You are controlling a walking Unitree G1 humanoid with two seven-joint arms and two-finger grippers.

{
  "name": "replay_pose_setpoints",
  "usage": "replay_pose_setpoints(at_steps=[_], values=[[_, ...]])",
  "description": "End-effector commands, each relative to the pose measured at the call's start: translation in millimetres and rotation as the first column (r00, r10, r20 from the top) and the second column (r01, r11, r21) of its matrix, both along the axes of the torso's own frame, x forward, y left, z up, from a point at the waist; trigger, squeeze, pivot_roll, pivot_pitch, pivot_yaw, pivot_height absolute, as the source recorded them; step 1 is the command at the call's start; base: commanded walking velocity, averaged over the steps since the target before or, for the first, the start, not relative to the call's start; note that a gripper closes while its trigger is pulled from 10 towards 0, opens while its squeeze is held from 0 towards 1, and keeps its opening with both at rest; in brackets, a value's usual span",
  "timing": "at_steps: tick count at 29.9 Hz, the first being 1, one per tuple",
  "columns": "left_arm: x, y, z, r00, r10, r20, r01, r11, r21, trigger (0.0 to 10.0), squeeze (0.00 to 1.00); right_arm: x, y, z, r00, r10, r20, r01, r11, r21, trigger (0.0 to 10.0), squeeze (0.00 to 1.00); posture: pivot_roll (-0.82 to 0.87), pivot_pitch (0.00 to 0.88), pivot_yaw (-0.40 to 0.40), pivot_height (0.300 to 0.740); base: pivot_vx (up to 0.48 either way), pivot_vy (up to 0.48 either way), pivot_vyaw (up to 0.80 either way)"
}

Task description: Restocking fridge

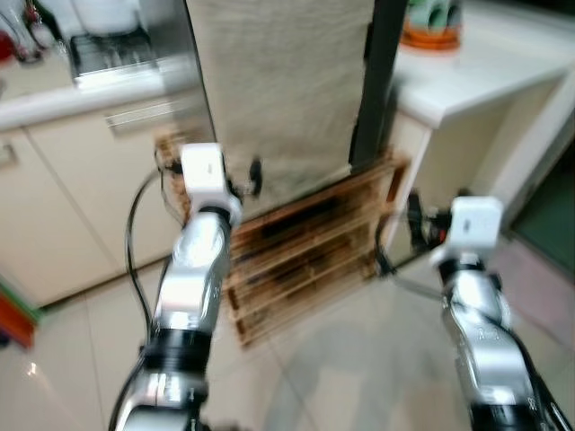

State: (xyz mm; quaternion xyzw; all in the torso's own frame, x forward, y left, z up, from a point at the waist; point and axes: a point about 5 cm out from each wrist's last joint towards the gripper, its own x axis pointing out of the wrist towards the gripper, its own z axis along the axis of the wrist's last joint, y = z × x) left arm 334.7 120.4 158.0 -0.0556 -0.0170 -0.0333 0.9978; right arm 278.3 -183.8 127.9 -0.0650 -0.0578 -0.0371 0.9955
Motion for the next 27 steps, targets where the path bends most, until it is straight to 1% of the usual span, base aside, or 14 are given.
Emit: replay_pose_setpoints(at_steps=[1,4,5,7,9,12,14,16,23,25,26,27], values=[[2.3,10.8,5,0.999,0.049,0.014,-0.049,0.999,-0.007,10.0,0.0,-0.3,5.6,4,0.999,0.022,0.028,-0.023,1.0,0.013,10.0,0.0,-0.08,0.0,0.007,0.727,0.322,0.356,0.0],[2.5,11.4,5,0.998,0.053,0.015,-0.053,0.998,-0.017,10.0,0.0,-0.6,5.7,4,0.999,0.023,0.028,-0.024,1.0,0.009,10.0,0.0,-0.08,0.0,0.007,0.727,0.295,0.379,0.0],[2.4,12.6,7,0.998,0.061,0.023,-0.059,0.996,-0.06,10.0,0.0,-1.1,6.1,3,0.999,0.024,0.022,-0.025,1.0,0.004,10.0,0.0,-0.08,0.0,0.007,0.727,0.0,0.472,0.0],[1.7,11.6,9,0.998,0.051,0.032,-0.048,0.994,-0.099,10.0,0.0,-1.2,6.3,2,0.999,0.028,0.02,-0.028,1.0,0.008,10.0,0.0,-0.08,0.0,0.007,0.718,0.0,0.48,-0.44],[-0.5,10.2,12,0.997,0.043,0.057,-0.037,0.994,-0.104,10.0,0.0,-1.7,6.4,2,0.999,0.03,0.019,-0.03,1.0,0.004,10.0,0.0,-0.08,0.0,0.008,0.71,0.0,0.48,-0.41],[-2.2,9.2,12,0.997,0.039,0.061,-0.032,0.994,-0.106,10.0,0.0,-2.3,6.4,1,0.999,0.032,0.019,-0.032,0.999,0.001,10.0,0.0,-0.08,0.0,0.008,0.701,0.0,0.48,-0.42],[-3.2,8.9,13,0.997,0.04,0.069,-0.033,0.994,-0.101,10.0,0.0,-2.8,6.5,1,0.999,0.033,0.017,-0.033,0.999,0.001,10.0,0.0,-0.08,0.0,0.01,0.692,0.0,0.48,-0.42],[-3.3,9.0,14,0.996,0.041,0.074,-0.034,0.995,-0.099,10.0,0.0,-3.0,6.6,0,0.999,0.034,0.017,-0.034,0.999,0.001,10.0,0.0,-0.08,0.0,0.01,0.688,0.0,0.0,-0.42],[-2.1,9.6,17,0.996,0.047,0.081,-0.041,0.997,-0.071,10.0,0.0,-4.3,7.7,1,0.999,0.042,0.024,-0.042,0.999,0.003,10.0,0.0,-0.09,0.0,0.017,0.684,0.0,0.0,0.0],[-0.8,3.8,18,0.997,-0.006,0.08,0.008,1.0,-0.016,10.0,0.0,-5.5,7.0,1,0.999,0.038,0.023,-0.038,0.999,0.005,10.0,0.0,-0.09,0.0,0.018,0.684,0.0,0.0,0.0],[-0.8,3.8,18,0.997,-0.006,0.08,0.008,1.0,-0.016,10.0,0.0,-5.5,7.0,1,0.999,0.038,0.023,-0.038,0.999,0.005,10.0,0.0,-0.09,0.0,0.018,0.684,0.0,0.0,0.0],[1.9,-2.9,20,0.995,-0.056,0.086,0.055,0.998,0.017,10.0,0.0,-6.1,7.2,1,0.999,0.038,0.022,-0.038,0.999,0.006,10.0,0.0,-0.09,0.0,0.019,0.684,0.0,0.0,0.0]])
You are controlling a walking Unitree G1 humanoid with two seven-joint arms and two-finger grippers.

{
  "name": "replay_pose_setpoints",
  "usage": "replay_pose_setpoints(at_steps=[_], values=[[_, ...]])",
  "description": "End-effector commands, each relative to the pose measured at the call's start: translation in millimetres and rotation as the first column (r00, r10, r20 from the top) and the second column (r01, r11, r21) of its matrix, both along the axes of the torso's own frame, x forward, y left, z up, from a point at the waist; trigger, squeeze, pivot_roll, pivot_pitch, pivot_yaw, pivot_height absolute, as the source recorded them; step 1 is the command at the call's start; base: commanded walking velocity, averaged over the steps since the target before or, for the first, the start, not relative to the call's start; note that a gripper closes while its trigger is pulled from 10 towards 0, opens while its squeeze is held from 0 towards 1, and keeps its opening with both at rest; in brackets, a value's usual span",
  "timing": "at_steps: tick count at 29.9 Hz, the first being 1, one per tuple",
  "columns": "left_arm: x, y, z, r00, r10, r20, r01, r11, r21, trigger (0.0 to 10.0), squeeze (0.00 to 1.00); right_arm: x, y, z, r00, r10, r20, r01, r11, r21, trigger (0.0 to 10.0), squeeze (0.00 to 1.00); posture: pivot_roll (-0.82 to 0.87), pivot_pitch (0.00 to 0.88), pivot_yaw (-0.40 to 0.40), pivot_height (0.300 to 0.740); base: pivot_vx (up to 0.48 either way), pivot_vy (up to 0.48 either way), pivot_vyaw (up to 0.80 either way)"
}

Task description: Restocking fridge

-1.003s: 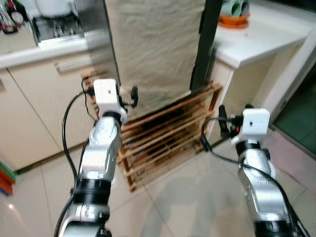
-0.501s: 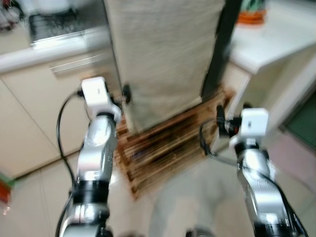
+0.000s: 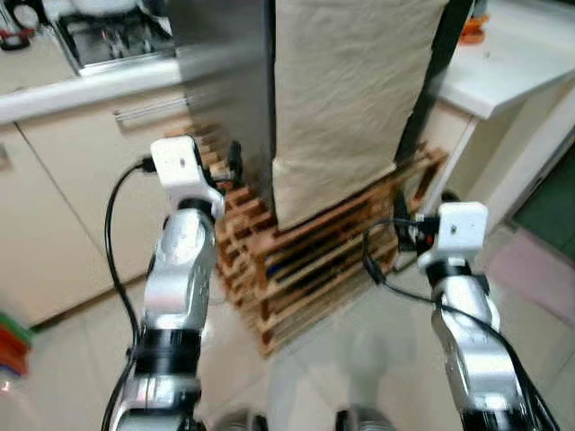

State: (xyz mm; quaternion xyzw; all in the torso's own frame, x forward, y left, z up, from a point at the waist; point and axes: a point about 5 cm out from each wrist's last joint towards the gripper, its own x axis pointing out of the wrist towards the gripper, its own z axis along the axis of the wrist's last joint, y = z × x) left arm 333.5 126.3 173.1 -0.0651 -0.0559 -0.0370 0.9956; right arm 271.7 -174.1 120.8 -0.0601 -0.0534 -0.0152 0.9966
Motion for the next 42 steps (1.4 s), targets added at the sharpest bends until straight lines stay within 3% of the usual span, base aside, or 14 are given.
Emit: replay_pose_setpoints(at_steps=[1,4,11,21,31,42], values=[[3.1,-8.8,5,0.999,-0.051,0.009,0.05,0.998,0.038,10.0,0.0,0.4,-2.5,8,0.999,-0.006,0.033,0.006,1.0,0.0,10.0,0.0,-0.09,0.0,0.019,0.684,0.0,0.0,0.0],[14.5,-24.0,10,0.984,-0.177,-0.023,0.178,0.982,0.057,10.0,0.0,0.9,0.3,7,0.999,-0.001,0.032,0.001,1.0,0.008,10.0,0.0,-0.09,0.0,0.021,0.684,0.0,0.0,0.0],[24.7,-15.4,18,0.982,-0.189,-0.008,0.189,0.979,0.073,10.0,0.0,4.3,-2.4,9,0.999,-0.026,0.039,0.025,0.999,0.033,10.0,0.0,-0.1,0.0,0.031,0.684,0.0,0.0,0.0],[22.6,-13.2,17,0.977,-0.213,0.014,0.211,0.974,0.076,10.0,0.0,3.0,-0.3,9,0.999,-0.017,0.037,0.016,1.0,0.024,10.0,0.0,-0.09,0.0,0.026,0.684,0.0,0.0,0.0],[20.5,-12.2,8,0.977,-0.214,-0.012,0.214,0.971,0.105,10.0,0.0,3.4,1.3,13,0.997,0.01,0.07,-0.013,0.999,0.039,10.0,0.0,-0.09,0.0,0.025,0.739,0.0,0.0,0.0],[19.0,-16.9,6,0.97,-0.242,-0.003,0.24,0.96,0.144,10.0,0.0,3.2,1.6,12,0.997,0.026,0.071,-0.028,0.999,0.027,10.0,0.0,-0.09,0.0,0.018,0.74,0.0,0.0,0.0]])
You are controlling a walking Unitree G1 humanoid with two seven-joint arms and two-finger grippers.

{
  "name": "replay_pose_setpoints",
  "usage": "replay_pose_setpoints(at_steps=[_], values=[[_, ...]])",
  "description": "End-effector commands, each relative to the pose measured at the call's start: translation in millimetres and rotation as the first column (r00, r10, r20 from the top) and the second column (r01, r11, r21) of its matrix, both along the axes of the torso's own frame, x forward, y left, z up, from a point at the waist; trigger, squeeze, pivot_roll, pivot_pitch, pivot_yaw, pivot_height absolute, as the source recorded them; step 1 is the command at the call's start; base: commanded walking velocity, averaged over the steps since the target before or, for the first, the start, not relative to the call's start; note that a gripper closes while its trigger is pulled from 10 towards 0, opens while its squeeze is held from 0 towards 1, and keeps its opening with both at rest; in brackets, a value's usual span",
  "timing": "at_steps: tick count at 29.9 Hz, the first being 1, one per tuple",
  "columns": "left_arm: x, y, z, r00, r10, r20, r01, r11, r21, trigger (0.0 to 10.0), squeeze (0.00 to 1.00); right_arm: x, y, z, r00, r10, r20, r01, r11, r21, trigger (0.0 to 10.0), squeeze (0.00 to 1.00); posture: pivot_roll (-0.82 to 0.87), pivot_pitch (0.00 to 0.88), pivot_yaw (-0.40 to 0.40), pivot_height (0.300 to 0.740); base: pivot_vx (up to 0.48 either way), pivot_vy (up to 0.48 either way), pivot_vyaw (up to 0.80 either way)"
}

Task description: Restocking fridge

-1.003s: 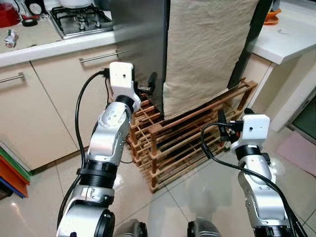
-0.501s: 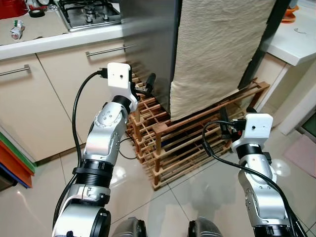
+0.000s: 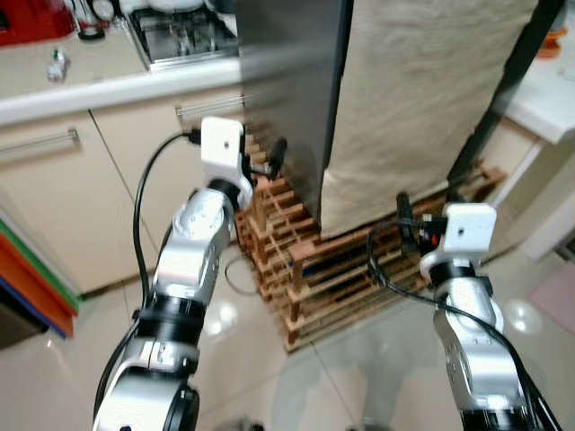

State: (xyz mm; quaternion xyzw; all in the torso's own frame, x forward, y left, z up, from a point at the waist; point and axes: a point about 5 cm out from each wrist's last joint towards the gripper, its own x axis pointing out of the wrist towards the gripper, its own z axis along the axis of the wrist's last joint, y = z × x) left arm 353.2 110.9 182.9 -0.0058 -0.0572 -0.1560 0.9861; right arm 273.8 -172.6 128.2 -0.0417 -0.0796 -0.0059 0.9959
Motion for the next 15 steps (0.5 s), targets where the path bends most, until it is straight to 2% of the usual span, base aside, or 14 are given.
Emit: replay_pose_setpoints(at_steps=[1,7,8,15], values=[[-0.7,-1.7,-3.9,1.0,-0.013,-0.006,0.013,1.0,0.017,10.0,0.0,1.1,0.1,5.2,1.0,0.004,0.022,-0.004,1.0,-0.01,10.0,0.0,-0.09,0.0,0.018,0.74,0.0,0.0,0.0],[-1.5,-5.7,-4.1,0.999,-0.038,0.001,0.038,0.999,0.014,10.0,0.0,2.5,-2.9,4.1,1.0,-0.022,0.013,0.022,0.999,-0.027,10.0,0.0,-0.09,0.0,0.016,0.74,0.0,0.0,0.0],[-2.3,-7.4,-4.0,0.999,-0.051,0.004,0.051,0.999,0.014,10.0,0.0,3.1,-3.1,4.3,1.0,-0.024,0.013,0.024,1.0,-0.006,10.0,0.0,-0.09,0.0,0.015,0.74,0.0,0.472,-0.77],[-1.8,-9.9,-3.3,0.998,-0.065,0.009,0.065,0.998,0.027,10.0,0.0,3.0,-2.2,4.8,1.0,-0.027,0.016,0.027,1.0,-0.006,10.0,0.0,-0.09,0.0,0.02,0.74,0.0,0.464,-0.78]])
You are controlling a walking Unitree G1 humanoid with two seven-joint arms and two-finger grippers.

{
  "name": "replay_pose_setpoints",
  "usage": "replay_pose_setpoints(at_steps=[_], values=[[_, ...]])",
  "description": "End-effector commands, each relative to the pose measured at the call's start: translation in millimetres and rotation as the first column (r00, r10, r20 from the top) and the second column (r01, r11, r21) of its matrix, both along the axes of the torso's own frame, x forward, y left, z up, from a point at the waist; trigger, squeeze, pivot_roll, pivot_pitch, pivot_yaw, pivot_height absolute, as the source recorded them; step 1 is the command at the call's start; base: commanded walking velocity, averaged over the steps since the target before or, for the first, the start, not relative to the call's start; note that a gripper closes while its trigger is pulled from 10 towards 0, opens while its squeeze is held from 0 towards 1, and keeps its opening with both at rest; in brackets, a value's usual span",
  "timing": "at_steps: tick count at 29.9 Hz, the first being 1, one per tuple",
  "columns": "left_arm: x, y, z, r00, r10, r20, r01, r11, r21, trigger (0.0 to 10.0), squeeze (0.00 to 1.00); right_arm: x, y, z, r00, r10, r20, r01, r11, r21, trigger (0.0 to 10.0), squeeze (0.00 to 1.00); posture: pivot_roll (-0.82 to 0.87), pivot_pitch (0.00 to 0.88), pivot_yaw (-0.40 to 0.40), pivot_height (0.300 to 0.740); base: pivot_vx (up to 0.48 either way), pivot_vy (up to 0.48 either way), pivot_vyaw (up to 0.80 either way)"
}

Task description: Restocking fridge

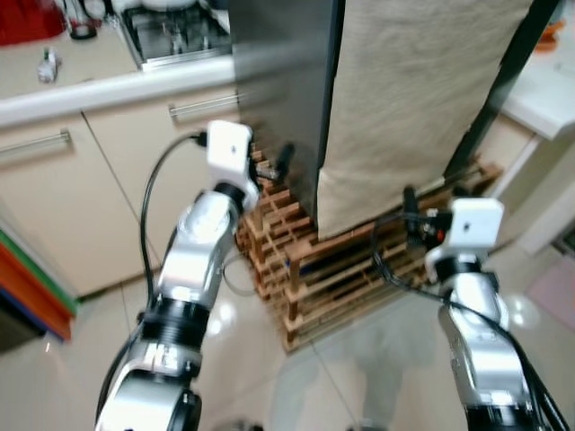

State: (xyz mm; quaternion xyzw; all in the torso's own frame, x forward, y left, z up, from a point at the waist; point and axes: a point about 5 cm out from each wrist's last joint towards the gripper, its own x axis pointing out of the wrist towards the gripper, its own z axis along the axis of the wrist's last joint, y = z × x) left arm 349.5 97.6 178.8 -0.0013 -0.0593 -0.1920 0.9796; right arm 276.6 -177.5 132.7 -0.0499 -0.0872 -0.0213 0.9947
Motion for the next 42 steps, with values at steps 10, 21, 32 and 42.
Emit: replay_pose_setpoints(at_steps=[10,21,32,42], values=[[0.4,-2.9,3,0.999,-0.03,0.027,0.029,0.999,0.033,10.0,0.0,-0.1,3.0,1,1.0,-0.001,0.004,0.0,1.0,0.004,10.0,0.0,-0.1,0.0,0.022,0.74,0.043,0.045,-0.16],[-0.3,-5.7,5,0.998,-0.048,0.03,0.048,0.999,0.015,10.0,0.0,0.4,4.0,1,1.0,0.006,0.003,-0.006,1.0,0.001,10.0,0.0,-0.1,0.0,0.023,0.74,0.456,0.0,0.0],[-0.2,-6.8,8,0.998,-0.061,0.032,0.061,0.998,0.001,10.0,0.0,0.4,6.1,0,1.0,0.016,-0.002,-0.016,1.0,0.002,10.0,0.0,-0.1,0.0,0.025,0.74,0.152,0.0,0.0],[-7.2,-33.0,11,0.966,-0.258,0.005,0.258,0.966,0.032,10.0,0.0,0.6,6.8,1,1.0,0.015,0.005,-0.015,1.0,0.001,10.0,0.0,-0.1,0.0,0.027,0.74,0.0,0.0,0.0]])
